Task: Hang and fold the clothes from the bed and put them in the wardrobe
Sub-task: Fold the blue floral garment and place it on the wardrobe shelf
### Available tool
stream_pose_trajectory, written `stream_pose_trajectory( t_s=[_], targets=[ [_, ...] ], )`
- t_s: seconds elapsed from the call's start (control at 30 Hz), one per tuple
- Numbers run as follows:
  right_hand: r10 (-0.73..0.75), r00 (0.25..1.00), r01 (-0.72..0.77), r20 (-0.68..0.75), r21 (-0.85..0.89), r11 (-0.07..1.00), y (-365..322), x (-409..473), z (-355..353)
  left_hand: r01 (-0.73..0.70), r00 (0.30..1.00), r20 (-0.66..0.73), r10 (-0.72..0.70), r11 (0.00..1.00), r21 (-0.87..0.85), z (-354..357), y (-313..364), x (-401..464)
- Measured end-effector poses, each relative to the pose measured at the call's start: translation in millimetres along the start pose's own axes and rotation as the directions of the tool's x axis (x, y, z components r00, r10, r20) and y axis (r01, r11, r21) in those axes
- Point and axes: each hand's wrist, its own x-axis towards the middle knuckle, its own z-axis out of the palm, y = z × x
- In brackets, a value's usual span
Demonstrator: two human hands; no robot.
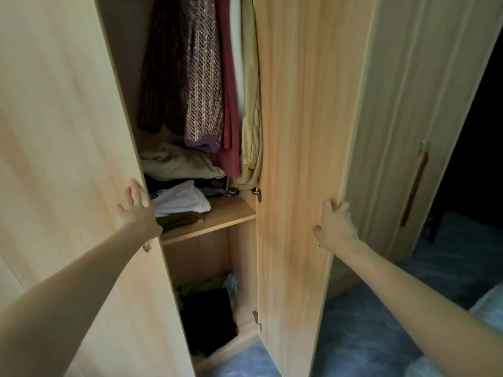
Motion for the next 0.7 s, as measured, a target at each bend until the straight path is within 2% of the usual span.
stream_pose_trajectory(
  t_s=[0.17, 0.27, 0.37, 0.43, 0.53, 0.63, 0.7],
  targets=[
    [-0.068, 0.995, 0.081, -0.07, 0.205, 0.975, -11, -19, 2, -0.079, 0.997, -0.024, 0.076, 0.983, -0.168, -20, -13, 7],
    [-0.132, 0.986, 0.15, -0.102, 0.187, 0.971, -37, -46, 8, -0.118, 0.992, -0.069, 0.105, 0.967, -0.225, -29, -29, 11],
    [-0.291, 0.949, 0.304, -0.117, 0.107, 0.947, -65, -69, 11, -0.096, 0.995, -0.066, 0.08, 0.953, -0.289, -35, -33, 13],
    [-0.434, 0.892, 0.447, -0.129, 0.096, 0.89, -86, -76, 10, -0.055, 0.998, -0.045, 0.043, 0.942, -0.332, -40, -28, 14],
    [-0.646, 0.758, 0.652, -0.095, 0.147, 0.744, -122, -78, 12, -0.004, 1.0, -0.01, 0.0, 0.929, -0.37, -42, -21, 14],
    [-0.768, 0.64, 0.752, 0.026, 0.18, 0.634, -158, -68, 30, -0.011, 1.0, -0.005, 0.01, 0.923, -0.384, -37, -20, 10],
    [-0.799, 0.598, 0.788, 0.055, 0.141, 0.6, -185, -53, 42, -0.027, 1.0, -0.008, 0.026, 0.935, -0.354, -31, -24, 7]
  ],
)
